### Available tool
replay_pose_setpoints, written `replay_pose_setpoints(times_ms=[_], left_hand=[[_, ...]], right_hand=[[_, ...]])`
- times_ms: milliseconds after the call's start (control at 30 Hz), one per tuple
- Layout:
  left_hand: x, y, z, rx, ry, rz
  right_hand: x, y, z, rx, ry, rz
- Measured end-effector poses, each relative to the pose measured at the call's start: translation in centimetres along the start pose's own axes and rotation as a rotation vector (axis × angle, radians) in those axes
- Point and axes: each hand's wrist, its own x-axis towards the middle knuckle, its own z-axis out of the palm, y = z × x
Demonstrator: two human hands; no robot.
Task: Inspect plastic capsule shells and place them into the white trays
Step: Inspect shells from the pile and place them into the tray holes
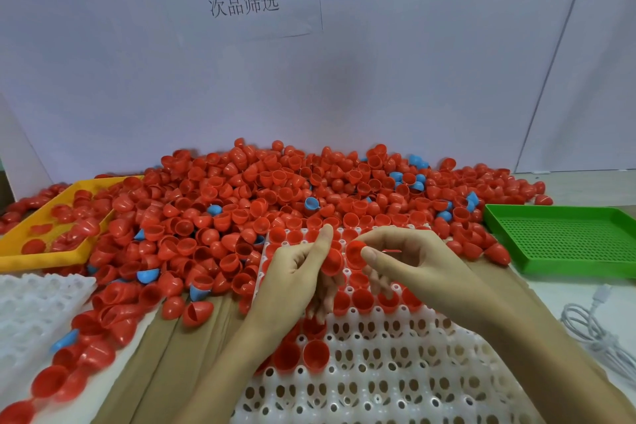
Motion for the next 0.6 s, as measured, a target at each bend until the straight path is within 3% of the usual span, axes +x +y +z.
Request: replay_pose_setpoints(times_ms=[200, 400, 600], left_hand=[[0.18, -0.1, -0.31, -0.089, 0.001, 0.083], [0.37, -0.3, -0.35, -0.01, 0.034, 0.168], [0.28, -0.04, -0.38, -0.055, -0.01, 0.21]], right_hand=[[0.19, 0.1, 0.1, 0.038, 0.032, 0.042], [0.15, 0.11, 0.17, 0.189, 0.003, 0.102], [-0.04, -0.04, -0.12, 0.123, -0.032, 0.0]])
